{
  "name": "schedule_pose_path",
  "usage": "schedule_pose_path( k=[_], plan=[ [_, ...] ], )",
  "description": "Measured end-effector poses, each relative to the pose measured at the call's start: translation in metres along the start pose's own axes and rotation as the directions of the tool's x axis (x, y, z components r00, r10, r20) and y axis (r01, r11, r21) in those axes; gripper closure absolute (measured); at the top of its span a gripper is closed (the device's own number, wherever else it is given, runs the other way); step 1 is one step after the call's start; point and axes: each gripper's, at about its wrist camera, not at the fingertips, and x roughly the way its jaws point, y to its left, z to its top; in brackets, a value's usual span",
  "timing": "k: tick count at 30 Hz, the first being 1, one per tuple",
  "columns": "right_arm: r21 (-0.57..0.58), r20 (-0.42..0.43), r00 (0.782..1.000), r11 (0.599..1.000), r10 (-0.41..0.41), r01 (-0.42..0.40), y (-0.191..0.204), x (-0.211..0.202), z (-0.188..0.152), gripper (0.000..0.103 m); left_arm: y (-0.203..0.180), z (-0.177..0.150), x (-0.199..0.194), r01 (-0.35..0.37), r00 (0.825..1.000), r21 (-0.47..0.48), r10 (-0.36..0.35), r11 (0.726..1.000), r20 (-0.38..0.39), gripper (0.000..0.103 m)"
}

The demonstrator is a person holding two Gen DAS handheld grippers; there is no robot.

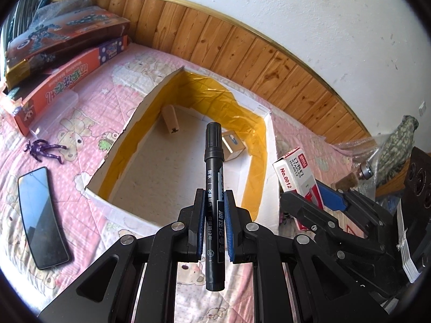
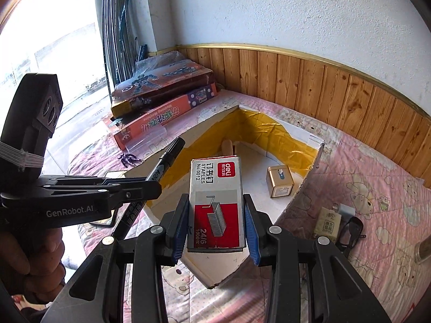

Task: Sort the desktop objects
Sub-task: 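Lift and carry the marker and staples box toward the cardboard box with both tools, then lower the held marker and staples box into the cardboard box with both tools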

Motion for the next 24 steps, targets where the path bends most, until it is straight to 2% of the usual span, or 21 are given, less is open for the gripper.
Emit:
schedule_pose_path(
  k=[12, 24],
  plan=[
    [0.038, -0.088, 0.994, 0.997, 0.064, -0.061, -0.021, 0.036, 0.022, 0.064, 0.016, 0.020, 0.028, -0.036, 0.998, -0.016, 0.035, 0.999, -0.061, 0.090],
    [-0.018, -0.178, 0.982, 0.997, 0.066, -0.071, -0.019, 0.069, 0.043, 0.064, 0.027, 0.032, 0.052, -0.065, 0.990, -0.026, 0.061, 0.998, -0.126, 0.090]
  ],
)
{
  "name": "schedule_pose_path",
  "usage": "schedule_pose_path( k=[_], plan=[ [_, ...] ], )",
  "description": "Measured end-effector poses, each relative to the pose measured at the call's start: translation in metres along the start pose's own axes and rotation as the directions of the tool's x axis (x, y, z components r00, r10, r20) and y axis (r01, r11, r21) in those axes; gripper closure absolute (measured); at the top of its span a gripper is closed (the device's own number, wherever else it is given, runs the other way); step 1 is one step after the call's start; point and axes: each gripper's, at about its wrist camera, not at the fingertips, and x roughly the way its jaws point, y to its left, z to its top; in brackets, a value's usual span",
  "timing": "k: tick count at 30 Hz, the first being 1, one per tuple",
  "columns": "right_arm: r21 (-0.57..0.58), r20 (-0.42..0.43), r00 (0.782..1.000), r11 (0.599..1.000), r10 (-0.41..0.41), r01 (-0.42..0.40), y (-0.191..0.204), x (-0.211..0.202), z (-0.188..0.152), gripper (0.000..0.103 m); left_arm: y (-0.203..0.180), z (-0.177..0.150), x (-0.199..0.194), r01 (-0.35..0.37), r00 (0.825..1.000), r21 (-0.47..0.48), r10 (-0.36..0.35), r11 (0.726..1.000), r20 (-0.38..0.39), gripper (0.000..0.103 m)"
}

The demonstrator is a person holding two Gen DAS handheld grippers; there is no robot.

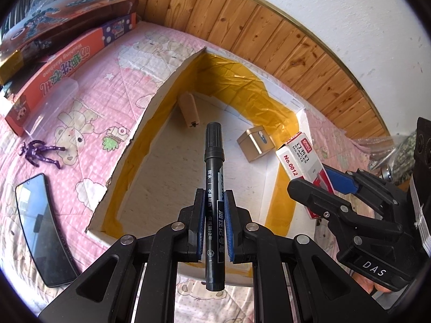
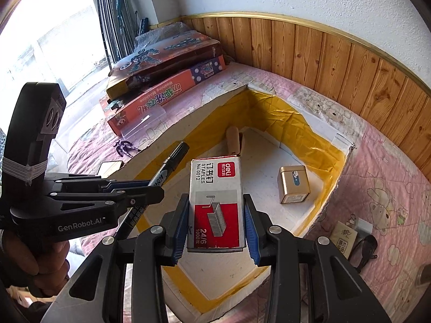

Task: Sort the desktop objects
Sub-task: 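Lower the held marker and staples box into the cardboard box with both tools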

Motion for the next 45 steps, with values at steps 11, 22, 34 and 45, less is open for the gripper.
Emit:
schedule_pose_path(
  k=[11, 22, 34, 45],
  plan=[
    [-0.034, -0.091, 0.996, 0.999, 0.005, -0.008, 0.001, 0.030, 0.025, 0.064, 0.009, 0.009, 0.015, -0.010, 0.998, 0.003, 0.010, 1.000, -0.060, 0.090],
    [-0.004, -0.183, 0.983, 1.000, 0.004, -0.005, -0.012, 0.061, 0.044, 0.064, 0.016, 0.015, 0.032, 0.014, 0.989, -0.015, -0.016, 1.000, -0.144, 0.090],
    [0.082, -0.260, 0.966, 0.997, 0.012, 0.009, -0.036, 0.093, 0.065, 0.064, 0.017, 0.027, 0.050, 0.025, 0.972, -0.041, -0.034, 0.999, -0.234, 0.090],
    [0.158, -0.315, 0.949, 0.987, 0.014, 0.038, -0.051, 0.122, 0.079, 0.064, 0.019, 0.042, 0.062, 0.002, 0.961, -0.085, -0.025, 0.996, -0.275, 0.090]
  ],
)
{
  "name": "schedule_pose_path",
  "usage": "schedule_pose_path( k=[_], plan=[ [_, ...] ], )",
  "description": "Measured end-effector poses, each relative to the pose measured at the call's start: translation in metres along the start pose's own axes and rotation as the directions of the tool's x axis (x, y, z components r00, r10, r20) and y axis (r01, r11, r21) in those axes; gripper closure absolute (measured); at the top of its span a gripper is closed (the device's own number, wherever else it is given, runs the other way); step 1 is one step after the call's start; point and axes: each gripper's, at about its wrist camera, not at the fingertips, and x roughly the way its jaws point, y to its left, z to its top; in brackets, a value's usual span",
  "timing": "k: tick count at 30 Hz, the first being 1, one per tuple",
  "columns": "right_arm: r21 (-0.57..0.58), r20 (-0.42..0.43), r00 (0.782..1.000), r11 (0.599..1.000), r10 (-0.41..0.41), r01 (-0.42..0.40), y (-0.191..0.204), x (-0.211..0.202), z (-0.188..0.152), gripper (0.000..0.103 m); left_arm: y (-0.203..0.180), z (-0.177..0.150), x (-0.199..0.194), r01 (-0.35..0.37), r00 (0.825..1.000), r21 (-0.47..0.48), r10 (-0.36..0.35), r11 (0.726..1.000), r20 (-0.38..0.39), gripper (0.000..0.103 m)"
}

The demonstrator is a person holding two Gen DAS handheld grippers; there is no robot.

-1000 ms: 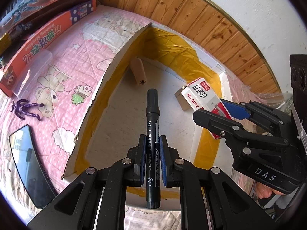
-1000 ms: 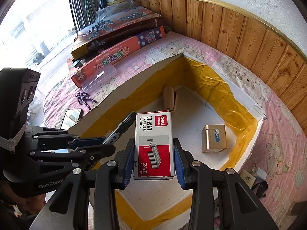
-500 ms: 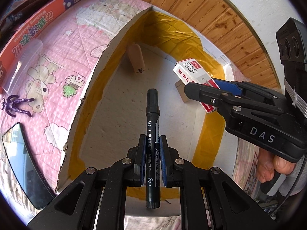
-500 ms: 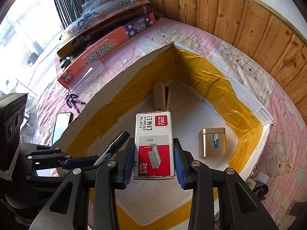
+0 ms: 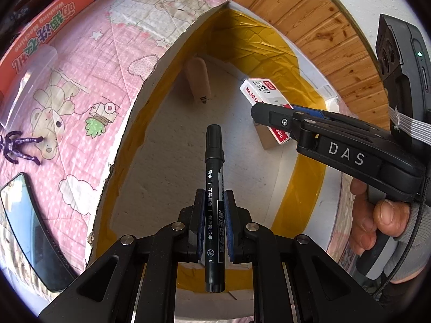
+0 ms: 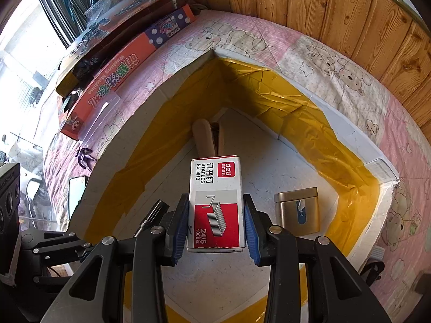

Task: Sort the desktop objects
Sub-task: 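Lower the held marker and staples box into the cardboard box with both tools, then open both tools to drop the marker and staples box into the box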

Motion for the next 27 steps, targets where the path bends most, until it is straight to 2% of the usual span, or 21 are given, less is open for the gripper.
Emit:
schedule_pose_path(
  k=[8, 20, 21, 22, 23, 24, 27],
  plan=[
    [0.074, -0.035, 0.999, 0.997, 0.013, -0.010, -0.009, 0.014, 0.013, 0.064, 0.000, 0.009, 0.012, -0.005, 0.999, -0.030, 0.004, 1.000, -0.041, 0.090],
    [0.131, -0.076, 0.996, 0.990, -0.043, 0.053, -0.022, 0.037, 0.029, 0.064, 0.003, 0.025, 0.030, -0.019, 0.997, -0.048, 0.015, 0.999, -0.079, 0.090],
    [0.146, -0.078, 0.996, 0.988, -0.039, 0.050, -0.025, 0.038, 0.029, 0.063, 0.004, 0.026, 0.030, -0.017, 0.997, -0.053, 0.013, 0.998, -0.079, 0.087],
    [0.163, -0.075, 0.996, 0.985, -0.042, 0.054, -0.028, 0.037, 0.028, 0.060, 0.004, 0.026, 0.030, -0.015, 0.997, -0.048, 0.011, 0.999, -0.081, 0.076],
    [0.177, -0.068, 0.997, 0.983, -0.041, 0.052, -0.030, 0.035, 0.027, 0.055, 0.004, 0.026, 0.029, -0.009, 0.997, -0.044, 0.005, 0.999, -0.083, 0.070],
    [0.185, -0.059, 0.998, 0.982, -0.034, 0.045, -0.031, 0.033, 0.026, 0.049, 0.005, 0.025, 0.028, -0.008, 0.997, -0.047, 0.004, 0.999, -0.080, 0.070],
    [0.186, -0.037, 0.999, 0.982, -0.025, 0.031, -0.032, 0.020, 0.018, 0.048, 0.002, 0.020, 0.019, -0.018, 0.998, -0.030, 0.016, 0.999, -0.060, 0.068]
  ],
)
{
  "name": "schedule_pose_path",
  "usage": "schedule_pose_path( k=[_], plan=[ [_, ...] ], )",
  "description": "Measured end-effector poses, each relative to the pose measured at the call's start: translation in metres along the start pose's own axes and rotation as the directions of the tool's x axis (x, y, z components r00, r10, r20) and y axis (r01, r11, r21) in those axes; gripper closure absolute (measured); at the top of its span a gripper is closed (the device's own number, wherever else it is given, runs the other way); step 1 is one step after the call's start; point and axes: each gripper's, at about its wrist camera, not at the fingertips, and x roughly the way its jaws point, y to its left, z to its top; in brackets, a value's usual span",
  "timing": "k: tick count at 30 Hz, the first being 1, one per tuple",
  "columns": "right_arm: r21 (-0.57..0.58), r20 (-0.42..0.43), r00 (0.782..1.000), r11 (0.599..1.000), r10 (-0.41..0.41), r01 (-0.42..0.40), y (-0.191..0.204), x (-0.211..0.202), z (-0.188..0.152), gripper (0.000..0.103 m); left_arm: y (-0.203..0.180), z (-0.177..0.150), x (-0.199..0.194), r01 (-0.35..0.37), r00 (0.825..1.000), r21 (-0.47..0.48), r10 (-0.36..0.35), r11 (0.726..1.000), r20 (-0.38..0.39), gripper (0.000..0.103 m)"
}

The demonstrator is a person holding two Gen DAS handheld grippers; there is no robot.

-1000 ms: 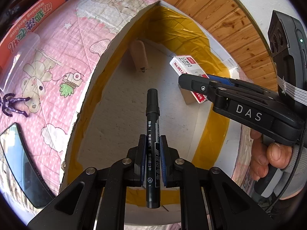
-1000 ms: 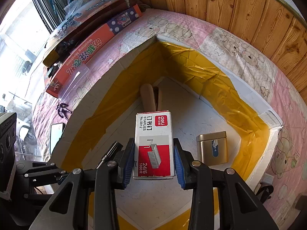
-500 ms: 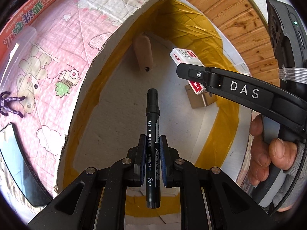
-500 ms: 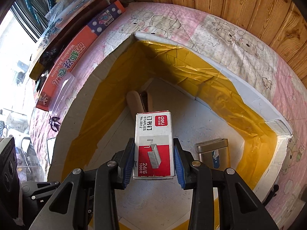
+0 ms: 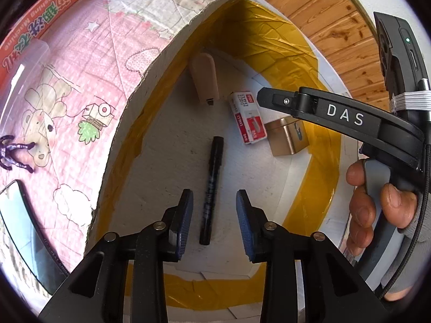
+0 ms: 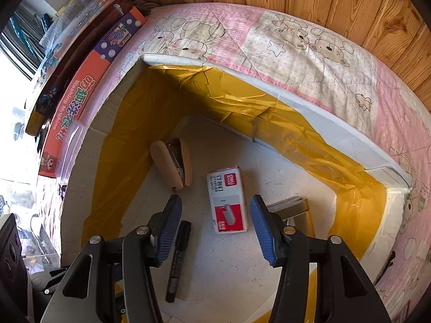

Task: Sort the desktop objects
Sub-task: 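Open both tools to drop the marker and staples box into the box, then move the left tool to the clear tube while the right tool approaches the green tape roll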

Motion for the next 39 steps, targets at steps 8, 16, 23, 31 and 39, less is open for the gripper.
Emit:
schedule_pose_path(
  k=[8, 16, 23, 31, 39],
  plan=[
    [-0.120, 0.091, 0.992, 0.990, 0.092, -0.081, 0.009, -0.064, -0.056, 0.043, -0.009, -0.039, -0.030, -0.030, 0.997, 0.040, 0.027, 0.999, 0.070, 0.064],
    [-0.302, 0.261, 0.963, 0.953, 0.067, 0.015, 0.023, -0.113, -0.148, 0.042, -0.018, -0.095, -0.080, -0.098, 0.972, 0.154, 0.062, 0.983, 0.227, 0.064],
    [-0.252, 0.456, 0.879, 0.967, 0.142, -0.026, 0.013, -0.150, -0.210, 0.042, -0.052, -0.146, -0.099, -0.164, 0.928, 0.244, 0.065, 0.956, 0.368, 0.064],
    [-0.163, 0.598, 0.777, 0.979, 0.195, -0.121, -0.016, -0.164, -0.272, 0.042, -0.088, -0.191, -0.110, -0.220, 0.884, 0.358, 0.030, 0.907, 0.466, 0.064],
    [-0.021, 0.661, 0.736, 0.983, 0.149, -0.180, -0.075, -0.156, -0.323, 0.047, -0.139, -0.209, -0.082, -0.142, 0.908, 0.492, -0.084, 0.859, 0.410, 0.064]
  ],
)
